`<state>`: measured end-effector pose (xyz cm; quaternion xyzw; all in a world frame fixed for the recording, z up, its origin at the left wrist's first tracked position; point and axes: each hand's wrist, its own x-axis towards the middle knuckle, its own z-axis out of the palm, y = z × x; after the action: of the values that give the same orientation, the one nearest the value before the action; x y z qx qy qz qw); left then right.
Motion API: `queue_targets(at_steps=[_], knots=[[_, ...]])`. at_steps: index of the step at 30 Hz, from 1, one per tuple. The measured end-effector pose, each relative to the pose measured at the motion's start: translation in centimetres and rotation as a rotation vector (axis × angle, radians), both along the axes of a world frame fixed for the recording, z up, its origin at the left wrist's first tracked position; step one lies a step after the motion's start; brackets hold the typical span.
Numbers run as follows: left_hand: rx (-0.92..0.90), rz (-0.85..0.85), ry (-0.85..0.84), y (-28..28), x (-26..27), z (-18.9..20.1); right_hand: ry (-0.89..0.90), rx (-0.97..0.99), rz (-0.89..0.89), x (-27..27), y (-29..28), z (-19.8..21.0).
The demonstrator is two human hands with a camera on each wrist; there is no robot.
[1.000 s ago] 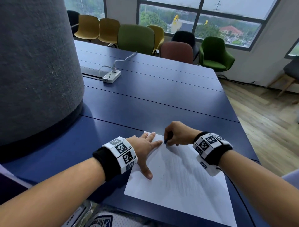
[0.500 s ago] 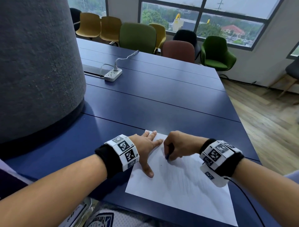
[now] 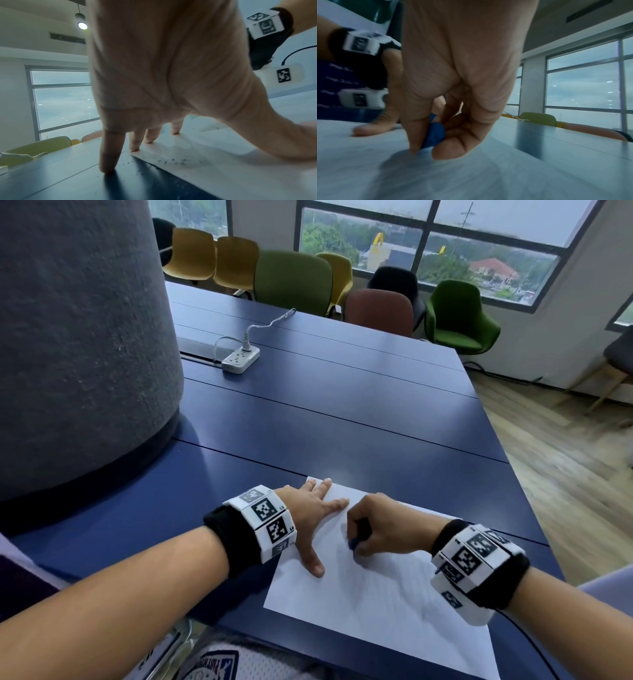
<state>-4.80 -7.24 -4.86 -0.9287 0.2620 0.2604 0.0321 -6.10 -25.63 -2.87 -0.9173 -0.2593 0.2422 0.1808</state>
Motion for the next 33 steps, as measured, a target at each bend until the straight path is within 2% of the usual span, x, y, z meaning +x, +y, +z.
queue_targets(at_steps=[3,7,11,15,17,20,24,29,33], knots=[[0.007,-0.004,0.001,0.0,0.0,0.2,0.082,-0.034,0.04,-0.5,0.2,0.3],[0.002,0.0,0.004,-0.1,0.0,0.1,-0.012,0.016,-0.046,-0.5,0.1,0.1],[0.004,0.002,0.011,-0.1,-0.1,0.1,0.13,-0.035,0.098,-2.5,0.8,0.1],[0.002,0.002,0.02,-0.1,-0.1,0.1,0.005,-0.016,-0.013,-1.4,0.5,0.2],[0.003,0.008,0.018,-0.1,-0.1,0.0,0.019,0.008,0.0,-2.0,0.5,0.1],[0.007,0.014,0.022,-0.2,-0.1,0.1,0.114,-0.015,0.11,-3.3,1.0,0.0],[0.002,0.012,0.029,-0.1,-0.1,0.0,0.039,0.004,0.01,-2.3,0.6,-0.1],[0.007,0.015,0.03,-0.1,0.0,0.1,0.121,-0.006,0.152,-4.0,1.5,-0.1],[-0.007,0.018,0.035,0.0,-0.1,0.0,0.042,0.024,0.001,-2.4,0.4,-0.2]])
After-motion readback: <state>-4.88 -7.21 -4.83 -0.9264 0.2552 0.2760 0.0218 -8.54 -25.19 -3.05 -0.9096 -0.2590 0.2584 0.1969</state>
